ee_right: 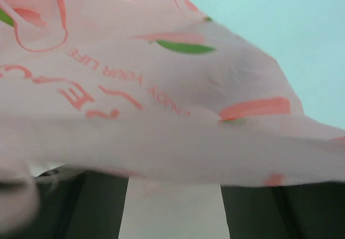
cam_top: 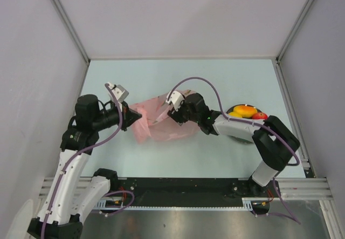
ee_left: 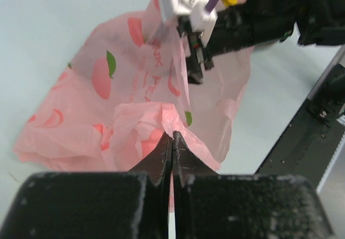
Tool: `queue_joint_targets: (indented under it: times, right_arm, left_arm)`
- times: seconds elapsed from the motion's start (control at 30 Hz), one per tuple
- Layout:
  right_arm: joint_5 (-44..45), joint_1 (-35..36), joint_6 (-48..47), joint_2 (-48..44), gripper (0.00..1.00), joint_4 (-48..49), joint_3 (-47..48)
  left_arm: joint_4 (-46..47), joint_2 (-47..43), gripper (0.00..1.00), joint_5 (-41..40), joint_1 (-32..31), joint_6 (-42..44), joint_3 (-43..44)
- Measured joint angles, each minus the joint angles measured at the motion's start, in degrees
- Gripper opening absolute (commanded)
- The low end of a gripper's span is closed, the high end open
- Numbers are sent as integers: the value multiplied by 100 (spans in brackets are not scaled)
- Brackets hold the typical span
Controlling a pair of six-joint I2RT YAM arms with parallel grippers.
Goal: Take the fake fruits out of the plastic bag
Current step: Adjust the plastic bag at the center of the board, then take out the fake fruit from the plastic bag.
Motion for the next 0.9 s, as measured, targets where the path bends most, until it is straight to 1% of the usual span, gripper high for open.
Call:
queue_joint_targets:
  times: [0.07, 0.17, 0.27, 0.3, 0.33, 0.4, 0.43, 0.5, 0.57, 0.73, 0.9]
  right_arm:
    - [-61, 24, -44, 295, 64, 98, 249]
    - [-96, 46, -168, 741, 67, 293, 549]
    - [-31, 42, -348, 1158, 73, 533, 756]
    - [7, 33, -409, 1270, 77, 566, 828]
    - [35, 11, -450, 1392, 79, 588, 938]
    - [59, -42, -584, 1598, 81, 629, 1163]
    - [63, -63, -680, 1659, 80, 645, 1250]
    - [-7, -87, -981, 1707, 76, 680, 1357]
    - [-140, -101, -1349, 1707, 74, 667, 1401]
    - [-603, 22, -2487, 1738, 73, 452, 1434]
    - [-763, 164, -3467, 2050, 80, 415, 1440]
  left_arm:
    - [37, 70, 0, -81, 0, 4, 199]
    - [81, 94, 0, -142, 0, 9, 398]
    - [94, 92, 0, -227, 0, 17, 490]
    - [101, 94, 0, -254, 0, 37, 494]
    - [101, 94, 0, -267, 0, 50, 496]
    - [98, 94, 0, -299, 0, 52, 496]
    - [101, 94, 0, -306, 0, 52, 496]
    - [105, 94, 0, -321, 0, 52, 496]
    - [120, 98, 0, -358, 2, 52, 496]
    - [197, 138, 0, -380, 7, 55, 496]
    - [214, 162, 0, -400, 17, 52, 496]
